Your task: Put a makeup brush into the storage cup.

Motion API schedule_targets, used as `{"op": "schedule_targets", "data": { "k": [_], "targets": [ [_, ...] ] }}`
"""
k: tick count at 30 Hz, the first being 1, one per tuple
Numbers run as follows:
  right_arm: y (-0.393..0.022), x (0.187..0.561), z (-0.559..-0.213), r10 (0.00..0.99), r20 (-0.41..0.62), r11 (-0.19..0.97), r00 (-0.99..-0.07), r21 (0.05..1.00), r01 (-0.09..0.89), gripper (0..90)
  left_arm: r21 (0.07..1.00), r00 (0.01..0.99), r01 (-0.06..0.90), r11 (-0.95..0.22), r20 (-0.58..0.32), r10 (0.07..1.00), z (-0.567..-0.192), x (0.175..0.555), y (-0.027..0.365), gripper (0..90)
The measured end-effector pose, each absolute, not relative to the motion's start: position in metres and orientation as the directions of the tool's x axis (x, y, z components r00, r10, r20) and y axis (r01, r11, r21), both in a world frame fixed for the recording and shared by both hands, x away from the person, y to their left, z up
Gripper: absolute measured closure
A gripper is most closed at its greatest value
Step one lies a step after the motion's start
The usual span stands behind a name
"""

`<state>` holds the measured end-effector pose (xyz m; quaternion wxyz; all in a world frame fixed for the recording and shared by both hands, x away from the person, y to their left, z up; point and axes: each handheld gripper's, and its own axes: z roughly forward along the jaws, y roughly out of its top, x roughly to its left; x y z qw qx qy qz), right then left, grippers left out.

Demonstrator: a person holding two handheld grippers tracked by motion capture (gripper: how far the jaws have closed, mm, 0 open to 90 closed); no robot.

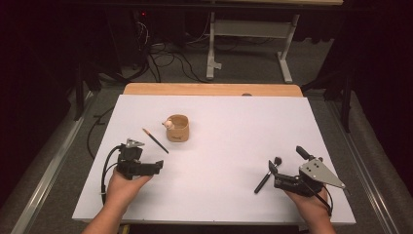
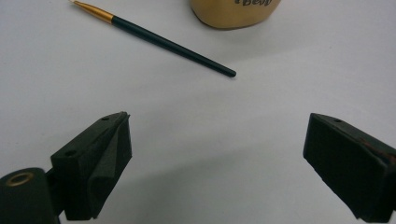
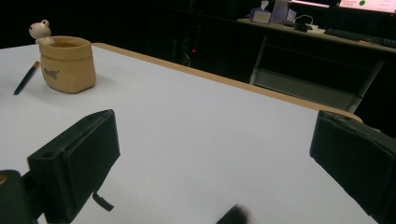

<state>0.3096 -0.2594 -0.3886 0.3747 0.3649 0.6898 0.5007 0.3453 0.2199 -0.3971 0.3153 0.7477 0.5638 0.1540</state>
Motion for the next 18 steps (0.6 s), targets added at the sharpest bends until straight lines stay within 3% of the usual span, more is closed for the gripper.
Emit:
{"op": "schedule_targets", "data": {
  "k": [6, 18],
  "targets": [
    [-0.258, 0.309, -0.389, 0.877, -0.153, 0.237, -0.456, 0.963, 0.132, 2.7, 0.612, 0.323, 0.773, -0.168, -0.152, 0.934, -0.388, 0.351, 0.22, 8.0],
    [-0.259, 0.309, -0.388, 0.877, -0.146, 0.23, -0.458, 0.964, 0.133, 2.9, 0.502, 0.318, 0.836, -0.22, -0.117, 0.941, -0.38, 0.37, 0.217, 8.6]
  ]
}}
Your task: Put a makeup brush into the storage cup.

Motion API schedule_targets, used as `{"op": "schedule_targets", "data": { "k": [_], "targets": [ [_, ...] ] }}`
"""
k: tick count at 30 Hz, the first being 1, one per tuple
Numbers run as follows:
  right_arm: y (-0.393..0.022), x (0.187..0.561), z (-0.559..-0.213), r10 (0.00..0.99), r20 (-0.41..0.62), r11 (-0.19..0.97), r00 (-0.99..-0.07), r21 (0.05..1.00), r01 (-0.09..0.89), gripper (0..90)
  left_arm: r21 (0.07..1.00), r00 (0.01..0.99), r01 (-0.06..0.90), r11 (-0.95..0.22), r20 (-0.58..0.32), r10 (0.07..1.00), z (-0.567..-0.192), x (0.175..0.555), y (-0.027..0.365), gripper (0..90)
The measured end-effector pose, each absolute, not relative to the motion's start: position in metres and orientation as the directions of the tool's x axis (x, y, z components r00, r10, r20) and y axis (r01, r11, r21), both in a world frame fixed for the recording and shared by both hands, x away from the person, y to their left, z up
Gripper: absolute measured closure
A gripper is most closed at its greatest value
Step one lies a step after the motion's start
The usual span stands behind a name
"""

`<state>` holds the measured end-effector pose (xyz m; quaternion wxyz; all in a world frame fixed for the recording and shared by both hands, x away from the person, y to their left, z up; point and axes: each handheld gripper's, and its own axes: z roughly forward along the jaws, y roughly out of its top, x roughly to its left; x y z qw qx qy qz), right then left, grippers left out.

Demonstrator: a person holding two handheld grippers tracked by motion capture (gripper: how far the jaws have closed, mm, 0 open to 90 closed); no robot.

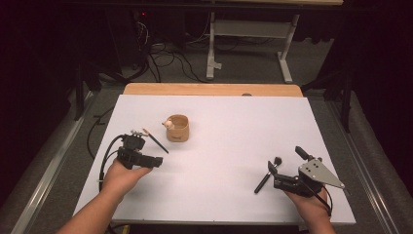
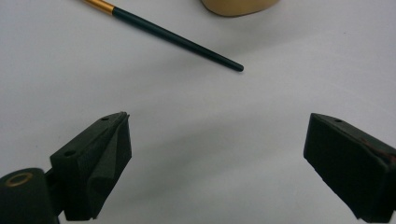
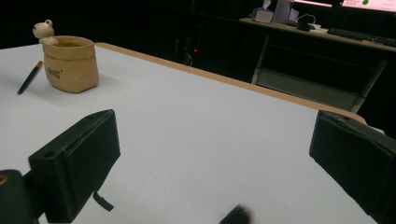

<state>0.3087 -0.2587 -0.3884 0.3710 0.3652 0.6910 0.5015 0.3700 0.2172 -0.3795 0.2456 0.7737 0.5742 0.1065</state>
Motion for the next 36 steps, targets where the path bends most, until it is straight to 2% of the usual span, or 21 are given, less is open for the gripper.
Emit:
{"op": "schedule_targets", "data": {
  "k": [5, 14, 23, 36],
  "targets": [
    [-0.26, 0.31, -0.389, 0.877, -0.146, 0.23, -0.457, 0.964, 0.134, 3.0, 0.434, 0.338, 0.862, -0.264, -0.101, 0.936, -0.383, 0.378, 0.213, 10.3],
    [-0.258, 0.309, -0.389, 0.874, -0.144, 0.23, -0.463, 0.964, 0.134, 3.1, 0.364, 0.345, 0.888, -0.282, -0.122, 0.931, -0.385, 0.385, 0.205, 15.1],
    [-0.259, 0.309, -0.389, 0.874, -0.141, 0.226, -0.466, 0.965, 0.132, 3.1, 0.275, 0.278, 0.935, -0.224, -0.177, 0.944, -0.388, 0.399, 0.209, 18.6],
    [-0.259, 0.31, -0.389, 0.875, -0.138, 0.225, -0.463, 0.965, 0.137, 3.1, 0.242, 0.236, 0.952, -0.189, -0.183, 0.954, -0.383, 0.427, 0.201, 27.0]
  ]
}}
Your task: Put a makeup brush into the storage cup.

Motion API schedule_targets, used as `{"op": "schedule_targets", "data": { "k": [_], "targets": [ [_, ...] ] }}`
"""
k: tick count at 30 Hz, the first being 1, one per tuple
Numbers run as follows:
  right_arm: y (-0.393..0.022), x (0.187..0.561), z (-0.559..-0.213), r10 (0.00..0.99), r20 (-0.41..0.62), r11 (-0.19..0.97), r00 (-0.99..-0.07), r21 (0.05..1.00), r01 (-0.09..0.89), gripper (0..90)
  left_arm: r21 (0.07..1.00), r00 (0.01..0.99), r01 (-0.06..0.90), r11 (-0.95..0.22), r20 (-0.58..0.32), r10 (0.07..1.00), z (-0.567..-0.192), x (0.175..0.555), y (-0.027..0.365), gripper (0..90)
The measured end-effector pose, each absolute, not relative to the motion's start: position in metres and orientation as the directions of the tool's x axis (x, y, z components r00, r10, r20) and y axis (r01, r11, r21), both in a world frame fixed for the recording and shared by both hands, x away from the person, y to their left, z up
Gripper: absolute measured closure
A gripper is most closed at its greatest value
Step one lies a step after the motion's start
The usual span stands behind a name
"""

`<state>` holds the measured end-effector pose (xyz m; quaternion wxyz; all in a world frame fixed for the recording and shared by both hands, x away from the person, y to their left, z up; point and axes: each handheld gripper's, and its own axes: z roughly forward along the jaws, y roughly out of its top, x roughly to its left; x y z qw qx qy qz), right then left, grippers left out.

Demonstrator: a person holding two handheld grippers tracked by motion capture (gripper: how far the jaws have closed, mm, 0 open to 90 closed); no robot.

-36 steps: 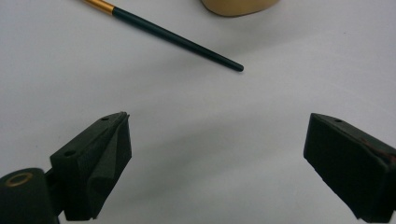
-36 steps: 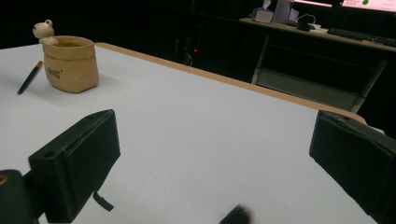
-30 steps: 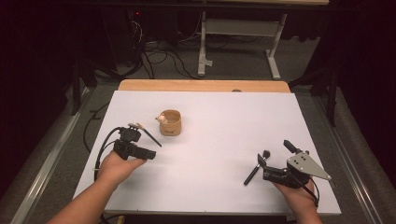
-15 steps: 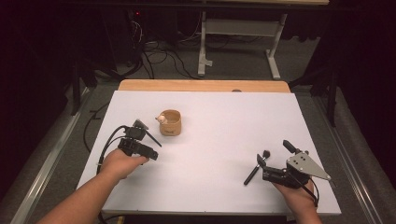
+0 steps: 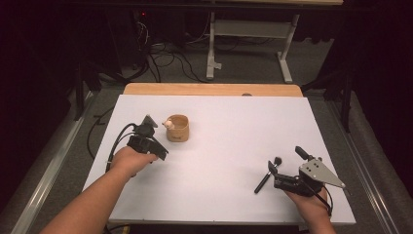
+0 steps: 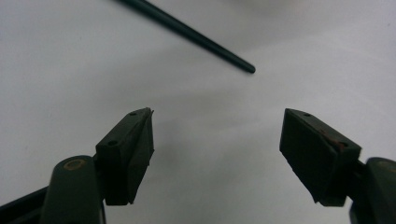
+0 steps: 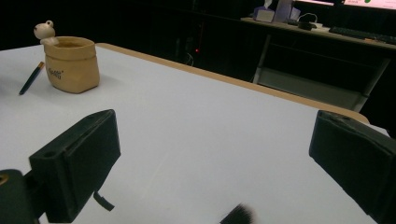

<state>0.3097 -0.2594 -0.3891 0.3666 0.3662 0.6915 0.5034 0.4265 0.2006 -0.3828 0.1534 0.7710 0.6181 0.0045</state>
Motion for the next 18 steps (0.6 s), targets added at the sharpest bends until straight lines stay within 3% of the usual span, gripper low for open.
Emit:
{"op": "schedule_targets", "data": {
  "k": [18],
  "targets": [
    [-0.26, 0.31, -0.39, 0.874, -0.136, 0.223, -0.467, 0.965, 0.137, 3.1, 0.248, 0.215, 0.952, -0.178, -0.129, 0.968, -0.387, 0.456, 0.186, 34.1]
  ]
}}
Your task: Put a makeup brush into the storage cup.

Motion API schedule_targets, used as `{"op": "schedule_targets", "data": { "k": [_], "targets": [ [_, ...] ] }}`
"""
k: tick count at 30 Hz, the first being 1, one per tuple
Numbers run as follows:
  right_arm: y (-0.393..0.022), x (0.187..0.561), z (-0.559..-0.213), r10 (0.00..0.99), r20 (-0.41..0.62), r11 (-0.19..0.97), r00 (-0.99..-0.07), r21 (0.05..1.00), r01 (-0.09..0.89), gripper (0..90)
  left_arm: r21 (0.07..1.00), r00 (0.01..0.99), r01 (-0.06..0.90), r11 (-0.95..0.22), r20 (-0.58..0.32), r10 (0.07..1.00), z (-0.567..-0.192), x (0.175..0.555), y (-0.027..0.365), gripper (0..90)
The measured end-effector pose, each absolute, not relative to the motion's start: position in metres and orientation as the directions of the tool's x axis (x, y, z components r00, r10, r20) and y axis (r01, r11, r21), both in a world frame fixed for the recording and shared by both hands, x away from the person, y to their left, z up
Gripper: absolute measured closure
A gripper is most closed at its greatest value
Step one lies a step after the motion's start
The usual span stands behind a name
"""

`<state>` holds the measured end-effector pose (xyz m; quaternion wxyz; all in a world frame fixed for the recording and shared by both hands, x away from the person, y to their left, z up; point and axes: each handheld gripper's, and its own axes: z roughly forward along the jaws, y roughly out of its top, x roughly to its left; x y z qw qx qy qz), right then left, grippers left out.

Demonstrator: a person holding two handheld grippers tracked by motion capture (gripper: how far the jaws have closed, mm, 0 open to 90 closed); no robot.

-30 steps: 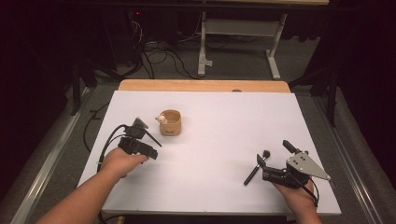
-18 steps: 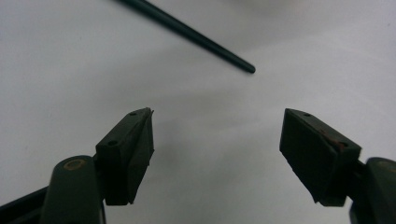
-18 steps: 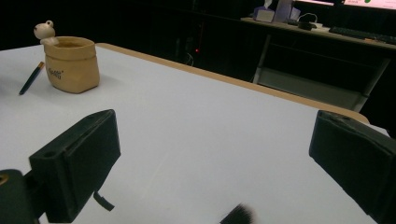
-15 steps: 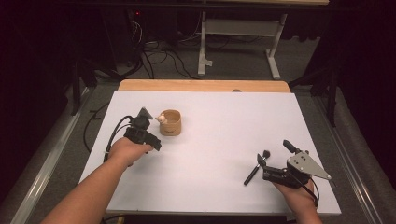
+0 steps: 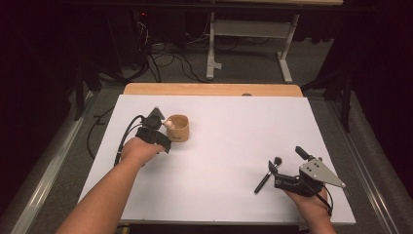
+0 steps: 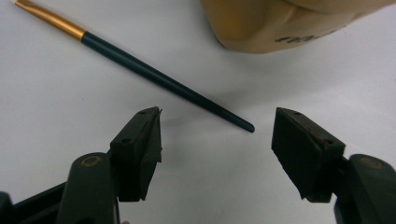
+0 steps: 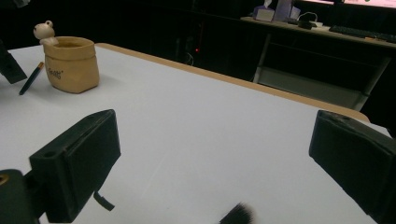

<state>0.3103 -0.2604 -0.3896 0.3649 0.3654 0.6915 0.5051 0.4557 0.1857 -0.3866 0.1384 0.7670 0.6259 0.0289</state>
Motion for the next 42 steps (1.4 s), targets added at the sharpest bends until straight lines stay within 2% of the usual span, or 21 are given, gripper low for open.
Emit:
{"op": "schedule_targets", "data": {
  "k": [8, 36, 42],
  "targets": [
    [-0.259, 0.31, -0.39, 0.872, -0.133, 0.223, -0.47, 0.965, 0.14, 3.2, 0.243, 0.196, 0.956, -0.164, -0.118, 0.973, -0.391, 0.461, 0.186, 38.2],
    [-0.259, 0.31, -0.39, 0.871, -0.138, 0.227, -0.472, 0.964, 0.138, 3.6, 0.232, 0.189, 0.958, -0.168, -0.068, 0.98, -0.401, 0.469, 0.185, 44.0],
    [-0.259, 0.31, -0.39, 0.871, -0.135, 0.224, -0.471, 0.965, 0.137, 3.6, 0.235, 0.193, 0.956, -0.176, -0.051, 0.98, -0.401, 0.468, 0.185, 48.7]
  ]
}}
